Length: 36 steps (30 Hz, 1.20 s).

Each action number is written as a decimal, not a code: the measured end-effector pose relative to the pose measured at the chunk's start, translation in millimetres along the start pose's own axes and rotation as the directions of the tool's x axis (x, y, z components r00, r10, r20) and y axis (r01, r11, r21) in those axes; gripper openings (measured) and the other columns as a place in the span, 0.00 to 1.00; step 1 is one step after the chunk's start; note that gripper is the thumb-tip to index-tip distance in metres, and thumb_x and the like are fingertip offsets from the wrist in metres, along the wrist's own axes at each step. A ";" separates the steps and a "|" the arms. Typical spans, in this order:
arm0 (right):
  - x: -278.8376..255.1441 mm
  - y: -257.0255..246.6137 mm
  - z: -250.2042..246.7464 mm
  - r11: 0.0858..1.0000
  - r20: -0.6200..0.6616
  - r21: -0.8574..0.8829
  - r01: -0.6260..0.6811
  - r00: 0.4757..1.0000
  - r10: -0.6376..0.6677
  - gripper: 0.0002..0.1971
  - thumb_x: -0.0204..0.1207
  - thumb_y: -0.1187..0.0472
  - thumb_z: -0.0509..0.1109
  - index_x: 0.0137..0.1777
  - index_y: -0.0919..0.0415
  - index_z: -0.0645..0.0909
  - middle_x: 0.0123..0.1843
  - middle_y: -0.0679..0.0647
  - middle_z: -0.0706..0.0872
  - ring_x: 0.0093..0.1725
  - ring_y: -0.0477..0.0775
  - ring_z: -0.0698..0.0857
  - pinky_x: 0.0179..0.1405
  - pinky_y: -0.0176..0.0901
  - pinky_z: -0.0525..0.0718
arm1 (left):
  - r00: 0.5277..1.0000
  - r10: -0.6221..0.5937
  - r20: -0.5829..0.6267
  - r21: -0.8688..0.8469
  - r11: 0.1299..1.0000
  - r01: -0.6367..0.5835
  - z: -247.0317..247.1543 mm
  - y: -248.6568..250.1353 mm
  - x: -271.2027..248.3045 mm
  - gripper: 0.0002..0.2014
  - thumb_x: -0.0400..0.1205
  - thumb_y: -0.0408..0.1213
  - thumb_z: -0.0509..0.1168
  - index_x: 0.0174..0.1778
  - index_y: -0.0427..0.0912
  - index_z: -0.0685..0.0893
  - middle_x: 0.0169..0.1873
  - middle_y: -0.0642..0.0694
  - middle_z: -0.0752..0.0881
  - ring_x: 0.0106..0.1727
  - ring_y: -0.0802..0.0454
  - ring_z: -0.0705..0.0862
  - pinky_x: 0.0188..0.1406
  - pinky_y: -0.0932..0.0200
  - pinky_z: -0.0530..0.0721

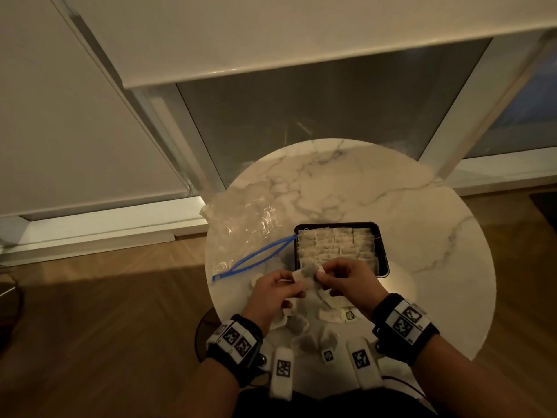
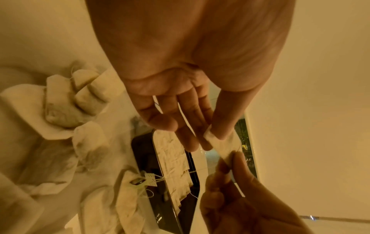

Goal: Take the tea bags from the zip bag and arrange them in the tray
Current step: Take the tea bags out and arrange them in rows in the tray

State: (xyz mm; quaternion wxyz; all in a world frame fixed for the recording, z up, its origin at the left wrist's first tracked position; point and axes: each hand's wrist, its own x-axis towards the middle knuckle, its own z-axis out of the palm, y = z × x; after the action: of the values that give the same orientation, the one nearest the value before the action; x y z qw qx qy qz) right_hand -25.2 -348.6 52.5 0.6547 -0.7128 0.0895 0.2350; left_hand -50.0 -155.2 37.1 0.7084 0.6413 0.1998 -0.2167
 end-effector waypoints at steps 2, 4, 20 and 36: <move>1.9 -5.9 2.9 0.999 -0.041 -0.030 0.041 0.998 -0.043 0.07 0.72 0.64 0.80 0.45 0.66 0.86 0.35 0.59 0.89 0.33 0.50 0.85 0.32 0.38 0.83 | 0.999 0.037 -0.027 0.048 0.998 -0.036 -5.9 2.3 1.5 0.07 0.80 0.36 0.74 0.53 0.41 0.87 0.45 0.44 0.93 0.48 0.49 0.91 0.37 0.59 0.79; 3.5 -10.9 6.1 0.997 -0.059 -0.048 0.067 0.996 -0.070 0.07 0.70 0.64 0.81 0.43 0.65 0.86 0.33 0.59 0.89 0.31 0.48 0.84 0.29 0.36 0.81 | 0.997 0.066 -0.046 0.077 0.995 -0.062 -11.0 3.5 3.2 0.08 0.81 0.39 0.73 0.52 0.40 0.88 0.44 0.45 0.92 0.48 0.49 0.91 0.35 0.59 0.79; 4.4 -46.4 -6.3 0.837 -0.162 -0.509 0.202 0.932 -0.324 0.05 0.68 0.50 0.82 0.34 0.46 0.90 0.37 0.43 0.87 0.39 0.39 0.80 0.37 0.33 0.74 | 0.942 0.334 -0.002 0.203 0.923 -0.327 -5.6 39.7 21.4 0.09 0.83 0.38 0.71 0.58 0.47 0.89 0.52 0.53 0.90 0.56 0.58 0.88 0.50 0.69 0.85; 7.0 -72.4 -3.4 0.786 0.011 -0.504 0.358 0.913 -0.408 0.01 0.75 0.55 0.76 0.44 0.50 0.87 0.39 0.47 0.89 0.41 0.46 0.86 0.45 0.43 0.87 | 0.886 0.428 0.177 0.173 0.873 -0.456 10.0 61.7 10.6 0.07 0.85 0.36 0.68 0.51 0.44 0.93 0.43 0.42 0.93 0.48 0.48 0.91 0.54 0.53 0.89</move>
State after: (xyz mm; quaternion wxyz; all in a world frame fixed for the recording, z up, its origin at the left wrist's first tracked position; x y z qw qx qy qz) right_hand 13.2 -341.4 113.9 0.4784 -0.8703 -0.0882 0.0769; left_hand -6.4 -160.5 82.8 0.6794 0.7249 -0.0238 -0.1110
